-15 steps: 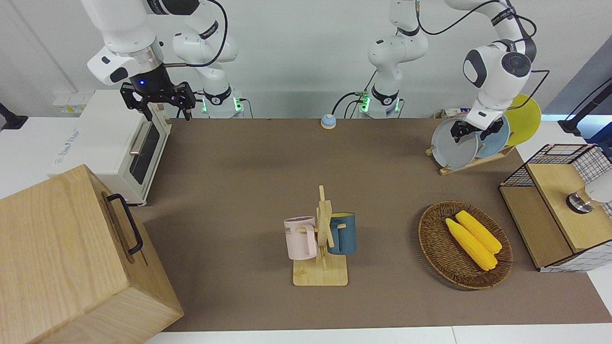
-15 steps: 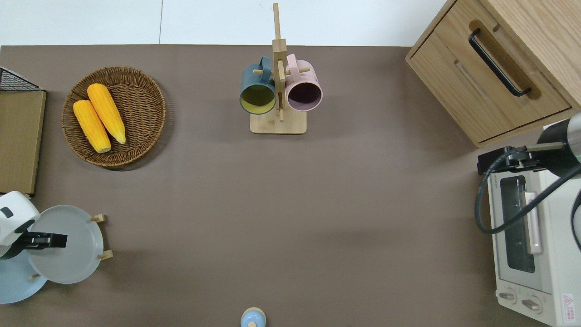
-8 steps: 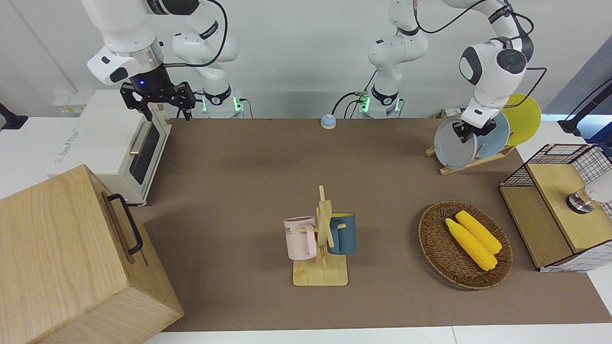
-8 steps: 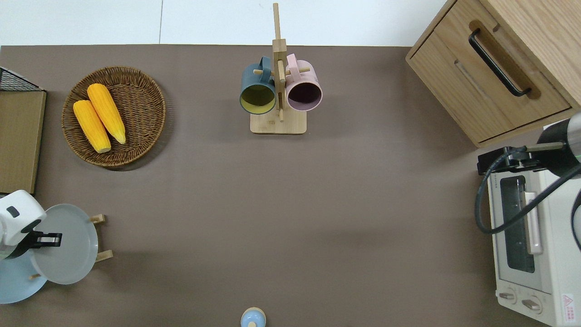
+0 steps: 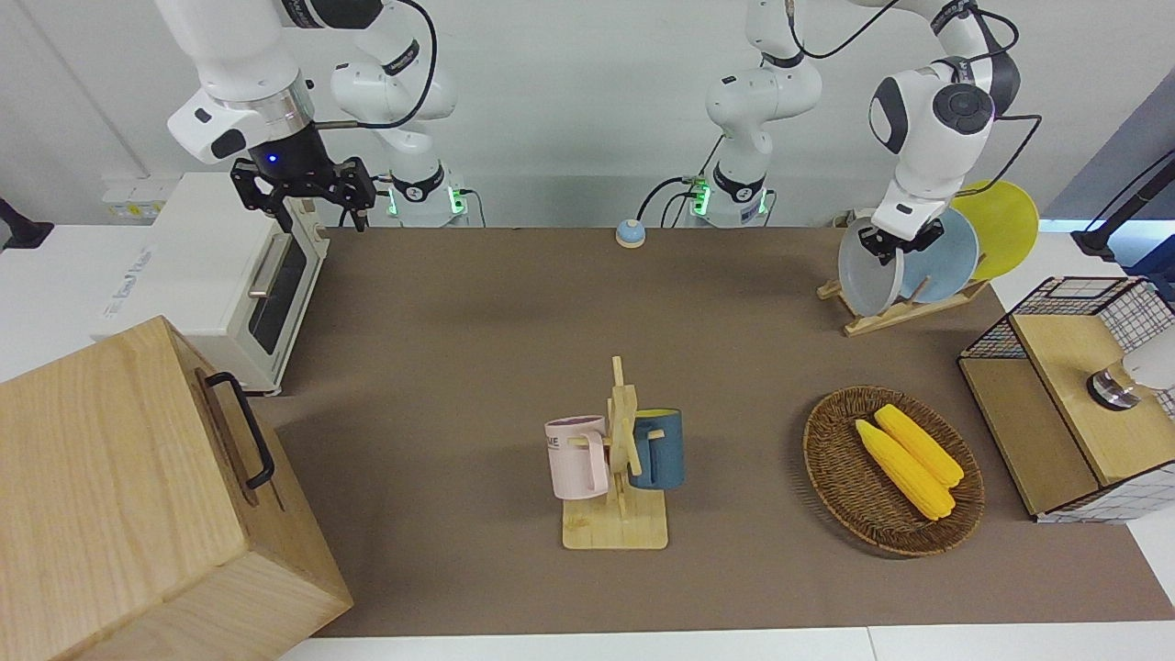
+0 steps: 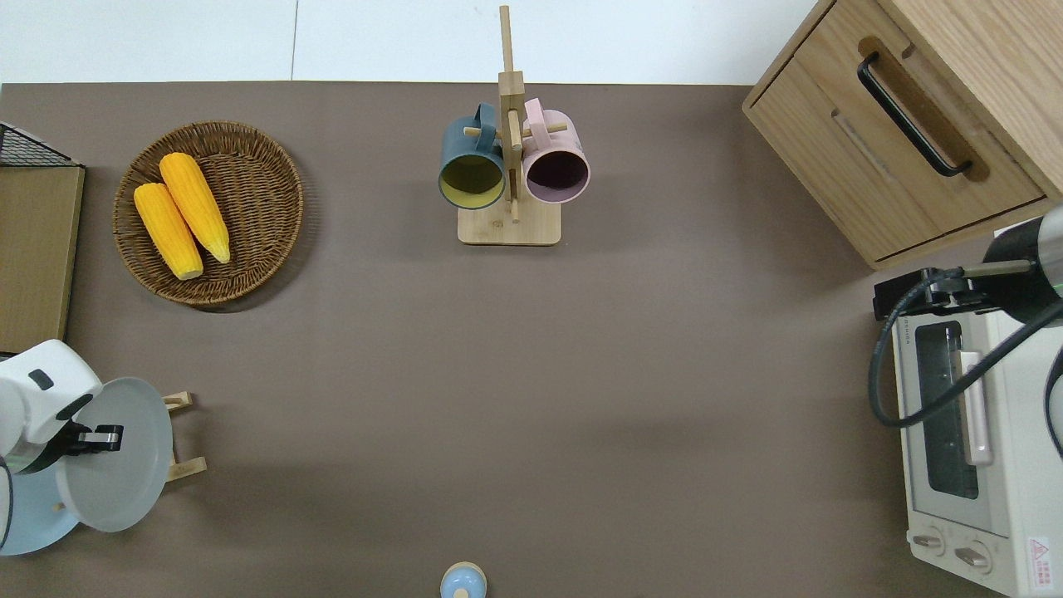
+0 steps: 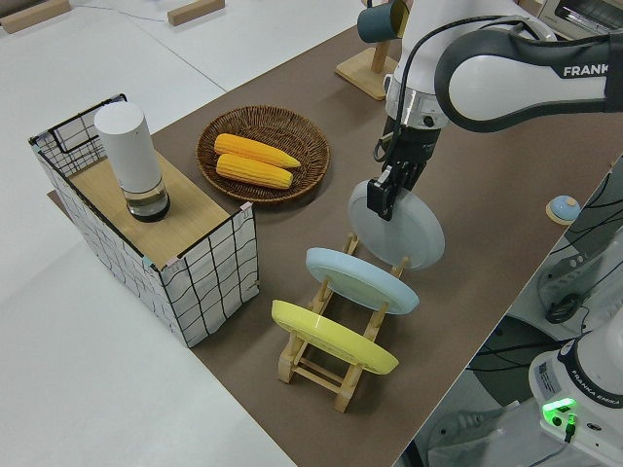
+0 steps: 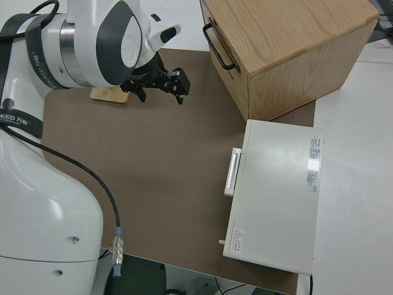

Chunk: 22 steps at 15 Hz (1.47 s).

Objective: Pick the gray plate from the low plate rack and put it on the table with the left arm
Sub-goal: 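Grasp the gray plate rim with the left gripper and lift it, then carry the gray plate away from the rack and lower it flat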

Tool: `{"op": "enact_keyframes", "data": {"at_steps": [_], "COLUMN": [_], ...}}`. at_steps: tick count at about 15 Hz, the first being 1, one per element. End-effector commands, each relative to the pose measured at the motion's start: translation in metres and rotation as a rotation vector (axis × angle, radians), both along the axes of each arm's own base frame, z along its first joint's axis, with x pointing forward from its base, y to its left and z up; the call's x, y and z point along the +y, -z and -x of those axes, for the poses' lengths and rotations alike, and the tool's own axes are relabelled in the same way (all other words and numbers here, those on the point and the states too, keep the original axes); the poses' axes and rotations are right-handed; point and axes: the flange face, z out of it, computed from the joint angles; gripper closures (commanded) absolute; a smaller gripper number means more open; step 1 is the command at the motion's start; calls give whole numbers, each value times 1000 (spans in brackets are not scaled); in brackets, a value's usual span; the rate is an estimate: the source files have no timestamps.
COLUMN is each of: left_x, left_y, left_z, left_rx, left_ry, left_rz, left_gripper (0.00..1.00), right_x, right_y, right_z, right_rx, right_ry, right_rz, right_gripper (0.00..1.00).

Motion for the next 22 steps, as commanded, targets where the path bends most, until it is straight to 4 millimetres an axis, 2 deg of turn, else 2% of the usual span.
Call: {"op": "enact_keyframes", "data": {"at_steps": [1,5,6,8,11,17,22], "left_x": [-17,-25,-34,-39,-51,-70,-80], "left_y": [-38,-75,-87,-97,-115,-117,-104], "left_z": [-4,-9,-11,-11,-9,-11,-17], "left_rx": [13,15,16,11,-1,-10,9], "left_ry": [0,-19,-23,-50,-115,-199,-258], "left_rz": [-19,-18,-26,-27,83,253,455], "left_gripper": [1000,1000,1000,1000,1000,1000,1000], "right_x": [1,1,1,1,1,1,1], "right_y": [-3,-3,-3,-3,-3,-3,-3], "right_z": [0,0,0,0,0,0,0], "right_rx": [-5,-5,-5,-5,-4,-5,-5], "right_ry": [3,3,3,3,3,3,3], "right_rz": [-3,-3,-3,-3,-3,-3,-3], "right_gripper": [17,17,17,17,17,17,17]}}
